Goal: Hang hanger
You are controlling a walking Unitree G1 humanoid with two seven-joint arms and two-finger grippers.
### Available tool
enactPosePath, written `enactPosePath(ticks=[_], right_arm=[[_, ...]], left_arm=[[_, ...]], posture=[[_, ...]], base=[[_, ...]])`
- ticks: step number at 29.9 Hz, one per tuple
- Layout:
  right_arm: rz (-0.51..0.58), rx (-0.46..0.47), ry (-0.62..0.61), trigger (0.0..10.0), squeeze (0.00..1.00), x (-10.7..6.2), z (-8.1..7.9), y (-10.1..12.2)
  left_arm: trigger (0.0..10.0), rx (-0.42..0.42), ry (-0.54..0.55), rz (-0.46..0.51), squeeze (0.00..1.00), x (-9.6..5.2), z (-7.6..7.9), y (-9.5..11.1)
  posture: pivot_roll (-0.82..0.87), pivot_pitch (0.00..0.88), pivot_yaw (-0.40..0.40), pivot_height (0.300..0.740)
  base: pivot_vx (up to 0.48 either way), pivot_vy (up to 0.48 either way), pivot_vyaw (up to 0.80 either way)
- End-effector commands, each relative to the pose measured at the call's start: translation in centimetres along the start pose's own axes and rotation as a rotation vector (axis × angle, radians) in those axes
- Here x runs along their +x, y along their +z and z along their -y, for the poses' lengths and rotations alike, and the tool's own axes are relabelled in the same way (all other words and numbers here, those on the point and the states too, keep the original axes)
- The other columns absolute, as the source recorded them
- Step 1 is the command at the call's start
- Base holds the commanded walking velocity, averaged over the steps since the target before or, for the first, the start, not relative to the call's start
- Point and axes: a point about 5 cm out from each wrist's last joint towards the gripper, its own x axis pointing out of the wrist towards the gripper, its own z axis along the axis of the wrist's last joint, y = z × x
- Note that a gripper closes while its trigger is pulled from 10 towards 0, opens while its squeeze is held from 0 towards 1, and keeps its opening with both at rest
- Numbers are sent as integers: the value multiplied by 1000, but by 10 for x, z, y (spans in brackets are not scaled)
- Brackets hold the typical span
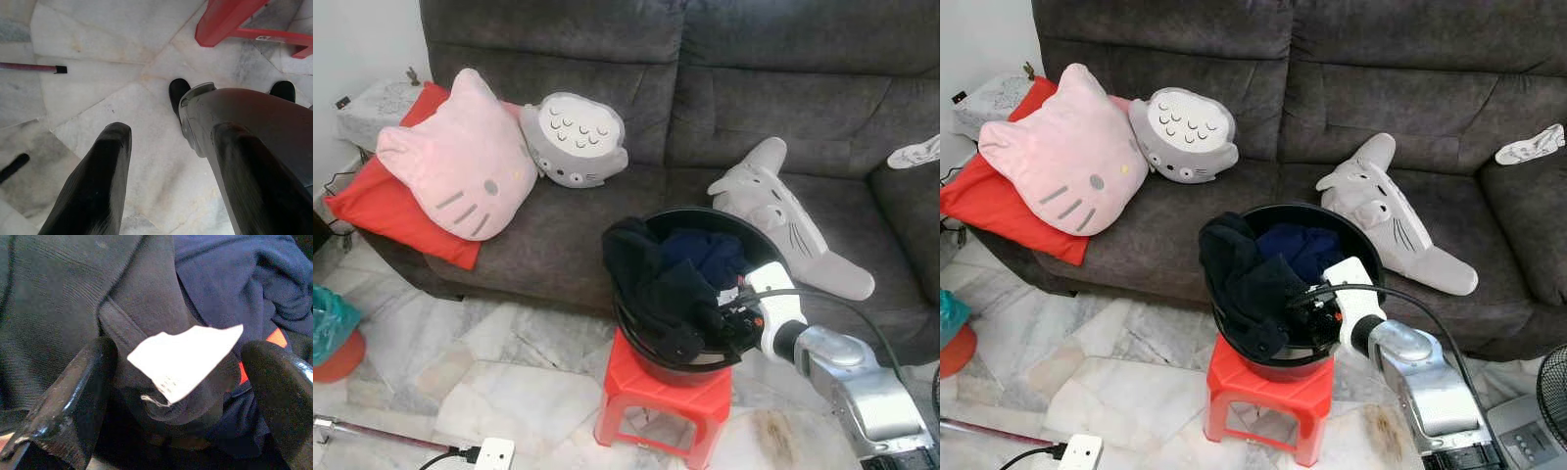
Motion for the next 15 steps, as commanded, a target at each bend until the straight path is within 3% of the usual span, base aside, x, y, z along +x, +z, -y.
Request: enactPosePath(ticks=[1,15], right_arm=[[0,-1,-3,0,0,2,0,-1],[13,-36,-10,0,0,5,2,0]], left_arm=[[10000,11,3,-31,0,-2,-1,-7],[10000,16,1,-29,0,-2,-1,-7]], posture=[[-102,91,18,740],[-105,91,20,740]], base=[[0,0,0],[0,0,0]])
